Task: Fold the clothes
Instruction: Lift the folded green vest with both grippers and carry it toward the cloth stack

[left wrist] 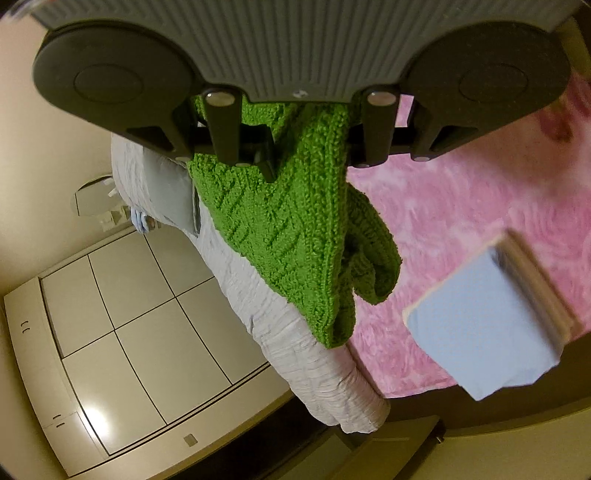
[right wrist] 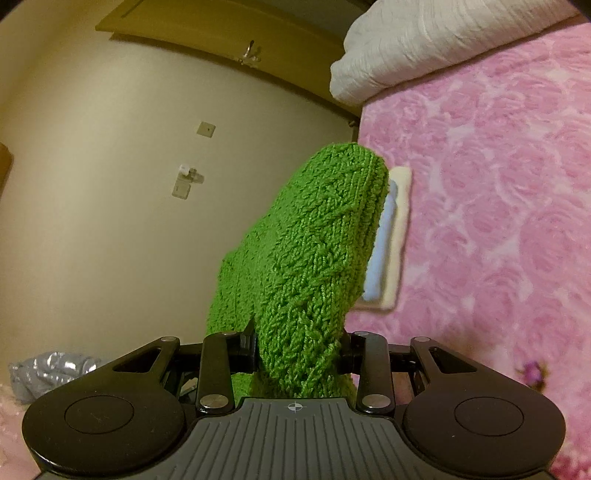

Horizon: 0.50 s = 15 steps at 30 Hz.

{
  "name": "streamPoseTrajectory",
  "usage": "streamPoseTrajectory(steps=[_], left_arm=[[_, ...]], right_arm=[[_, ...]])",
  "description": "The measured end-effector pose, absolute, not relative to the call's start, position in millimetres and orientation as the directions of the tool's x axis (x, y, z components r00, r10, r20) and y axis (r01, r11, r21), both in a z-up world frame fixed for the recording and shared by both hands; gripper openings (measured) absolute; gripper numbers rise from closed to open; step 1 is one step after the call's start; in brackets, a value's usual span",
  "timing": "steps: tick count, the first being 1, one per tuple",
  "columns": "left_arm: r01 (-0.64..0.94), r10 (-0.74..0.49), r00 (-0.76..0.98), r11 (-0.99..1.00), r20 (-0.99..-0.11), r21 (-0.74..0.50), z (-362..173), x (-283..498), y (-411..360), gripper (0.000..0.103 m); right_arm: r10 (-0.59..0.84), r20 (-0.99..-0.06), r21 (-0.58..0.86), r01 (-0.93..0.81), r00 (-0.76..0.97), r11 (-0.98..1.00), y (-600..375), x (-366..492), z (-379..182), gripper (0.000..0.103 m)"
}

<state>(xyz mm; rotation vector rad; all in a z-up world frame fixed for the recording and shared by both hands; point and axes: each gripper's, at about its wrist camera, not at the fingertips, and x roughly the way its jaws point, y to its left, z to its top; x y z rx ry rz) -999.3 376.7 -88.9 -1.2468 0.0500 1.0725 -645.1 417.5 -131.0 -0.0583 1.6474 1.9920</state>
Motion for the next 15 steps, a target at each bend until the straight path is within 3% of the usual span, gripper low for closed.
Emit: streamPoseTrajectory(steps=[15], left_arm=[[-0.725, 0.376, 0.661, 0.093, -0.650, -0.683, -159, -1191, 568, 0.024]], right_arm=[[0.581, -0.399, 0.908, -0.394, -0.710, 0.142, 491, -845, -196, 0.034]])
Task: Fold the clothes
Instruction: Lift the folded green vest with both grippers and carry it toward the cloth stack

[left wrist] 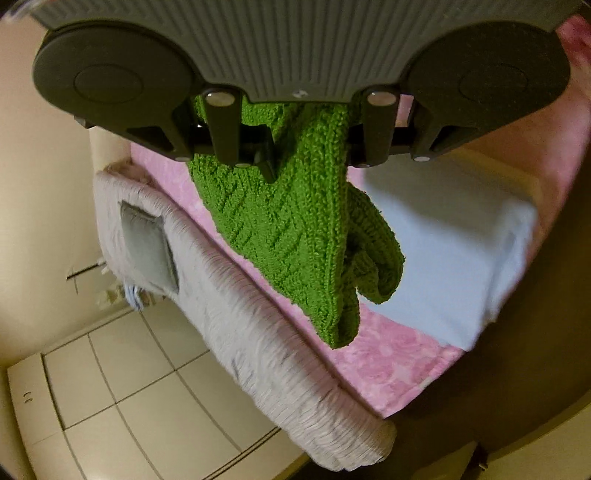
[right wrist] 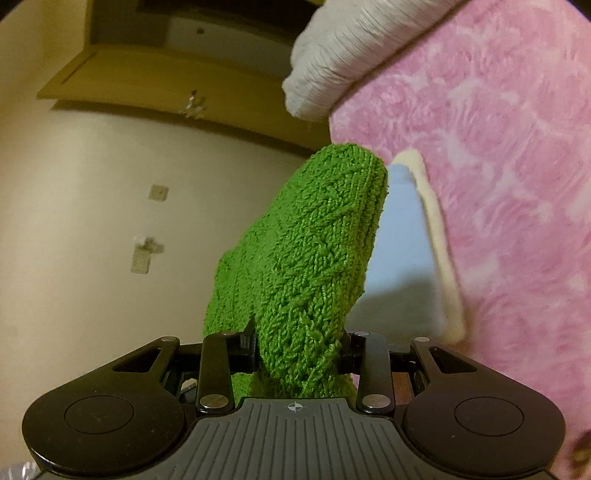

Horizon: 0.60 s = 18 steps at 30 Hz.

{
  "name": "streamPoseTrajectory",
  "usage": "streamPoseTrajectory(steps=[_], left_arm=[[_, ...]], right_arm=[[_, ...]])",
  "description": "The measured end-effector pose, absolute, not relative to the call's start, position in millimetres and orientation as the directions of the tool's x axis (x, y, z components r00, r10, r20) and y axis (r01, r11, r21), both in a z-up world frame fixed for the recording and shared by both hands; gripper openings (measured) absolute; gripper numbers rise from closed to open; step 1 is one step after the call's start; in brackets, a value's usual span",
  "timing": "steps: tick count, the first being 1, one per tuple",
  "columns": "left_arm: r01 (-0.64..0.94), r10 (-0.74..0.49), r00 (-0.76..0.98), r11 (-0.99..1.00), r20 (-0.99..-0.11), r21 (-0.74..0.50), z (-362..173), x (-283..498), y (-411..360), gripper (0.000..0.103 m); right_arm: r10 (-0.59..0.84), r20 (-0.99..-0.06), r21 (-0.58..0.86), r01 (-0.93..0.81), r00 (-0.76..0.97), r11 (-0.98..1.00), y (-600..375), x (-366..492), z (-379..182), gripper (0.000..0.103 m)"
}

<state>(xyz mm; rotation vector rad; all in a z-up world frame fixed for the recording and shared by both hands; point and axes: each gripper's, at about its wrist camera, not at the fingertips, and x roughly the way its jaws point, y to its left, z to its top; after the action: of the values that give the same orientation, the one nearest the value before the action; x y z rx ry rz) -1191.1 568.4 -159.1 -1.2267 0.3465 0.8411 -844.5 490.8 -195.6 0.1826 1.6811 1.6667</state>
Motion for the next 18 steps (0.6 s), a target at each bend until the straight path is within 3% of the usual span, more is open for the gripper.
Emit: streamPoseTrajectory(steps=[10, 18], left_arm=[[-0.707, 0.347, 0.682, 0.086, -0.644, -0.702, -219, -1234, 666, 0.024], [-0.695, 0.341, 0.692, 0.076, -0.636, -0.715, -240, -1236, 701, 0.024]], right_arm=[[0.570, -0.484, 0.865, -0.462, -0.663, 0.197, 585, -902, -235, 0.035], [0.536, -0.539, 0.830, -0.520, -0.650, 0.204, 623, -910, -246, 0.035]])
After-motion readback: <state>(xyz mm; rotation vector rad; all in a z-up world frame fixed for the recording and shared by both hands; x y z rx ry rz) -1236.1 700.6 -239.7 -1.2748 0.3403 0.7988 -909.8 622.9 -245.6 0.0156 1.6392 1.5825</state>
